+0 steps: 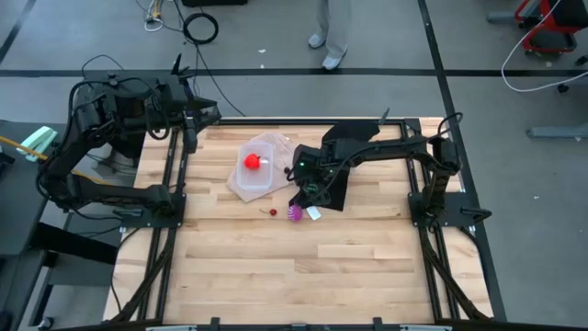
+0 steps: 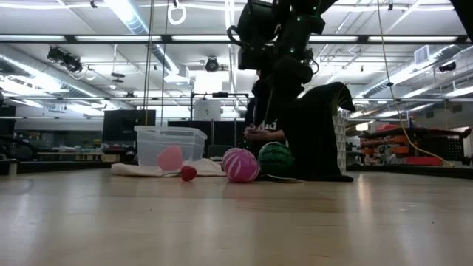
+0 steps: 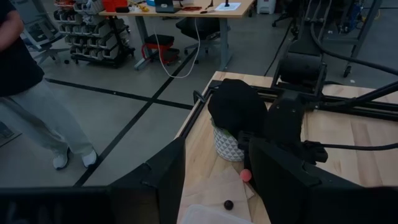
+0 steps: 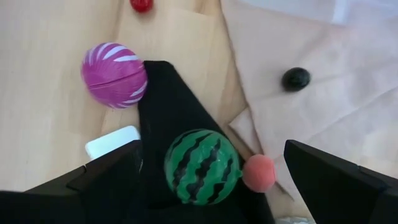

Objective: Pick and placing Produce into tupperware
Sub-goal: Put the green watermelon into the transparent bin

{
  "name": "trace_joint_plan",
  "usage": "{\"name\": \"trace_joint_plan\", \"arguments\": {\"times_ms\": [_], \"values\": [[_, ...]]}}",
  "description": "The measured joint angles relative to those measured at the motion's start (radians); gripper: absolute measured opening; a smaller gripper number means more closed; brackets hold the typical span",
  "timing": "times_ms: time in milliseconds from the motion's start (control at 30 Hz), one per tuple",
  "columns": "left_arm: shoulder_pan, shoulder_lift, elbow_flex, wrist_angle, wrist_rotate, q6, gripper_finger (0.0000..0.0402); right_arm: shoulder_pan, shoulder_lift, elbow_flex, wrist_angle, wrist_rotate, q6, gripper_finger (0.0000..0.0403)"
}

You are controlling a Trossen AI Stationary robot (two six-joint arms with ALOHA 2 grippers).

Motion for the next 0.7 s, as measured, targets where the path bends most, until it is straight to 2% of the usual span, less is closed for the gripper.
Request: {"name": "trace_joint_plan", "arguments": {"times_ms": [67,300,700], "values": [[0.0,0.0,0.0,0.0,0.0,0.0,0.0184,-0.012,0.0,0.0,-0.013,-0.041,0.002,0.04],[0.0,0.0,0.0,0.0,0.0,-0.002,0.0187,-0.015,0.049,0.0,-0.029,-0.08,0.0,0.04],[0.0,0.0,0.0,0.0,0.0,-0.002,0.0187,0.004,0.099,0.0,-0.018,-0.044,-0.048,0.04]]}}
